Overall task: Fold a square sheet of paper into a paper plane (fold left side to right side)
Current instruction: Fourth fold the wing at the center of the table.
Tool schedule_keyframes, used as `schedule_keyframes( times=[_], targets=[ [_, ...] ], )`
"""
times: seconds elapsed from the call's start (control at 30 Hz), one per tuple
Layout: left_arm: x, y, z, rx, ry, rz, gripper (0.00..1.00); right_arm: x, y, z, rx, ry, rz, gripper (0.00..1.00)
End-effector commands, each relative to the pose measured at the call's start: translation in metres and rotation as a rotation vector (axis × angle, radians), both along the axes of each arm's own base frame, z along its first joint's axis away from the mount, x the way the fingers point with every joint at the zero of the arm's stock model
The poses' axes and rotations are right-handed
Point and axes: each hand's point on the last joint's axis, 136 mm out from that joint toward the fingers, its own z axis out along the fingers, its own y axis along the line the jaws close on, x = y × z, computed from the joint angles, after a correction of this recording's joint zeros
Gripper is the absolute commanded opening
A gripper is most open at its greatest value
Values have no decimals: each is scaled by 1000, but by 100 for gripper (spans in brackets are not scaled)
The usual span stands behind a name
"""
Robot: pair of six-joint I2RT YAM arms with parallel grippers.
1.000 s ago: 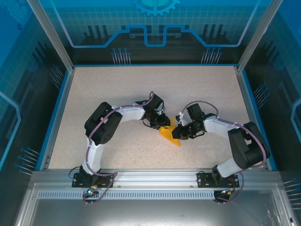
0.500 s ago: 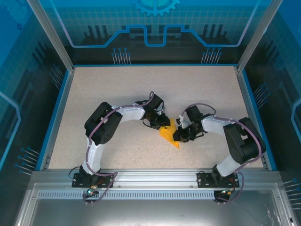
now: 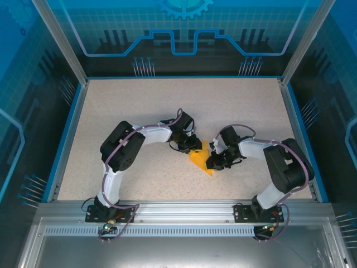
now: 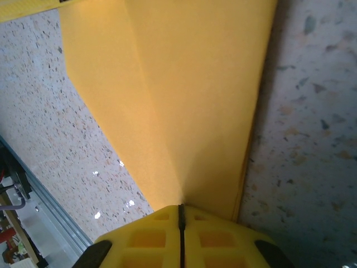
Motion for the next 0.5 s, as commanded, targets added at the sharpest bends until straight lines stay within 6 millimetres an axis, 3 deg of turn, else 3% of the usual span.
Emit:
schedule_keyframes(
  times=[0.0, 0.47],
  targets=[
    [-17, 31, -49, 153, 82, 18, 26, -33, -9, -15, -63, 124, 4, 7],
    [-14, 38, -54, 162, 94, 36, 26, -48, -19, -13, -98, 148, -19, 5]
  ],
)
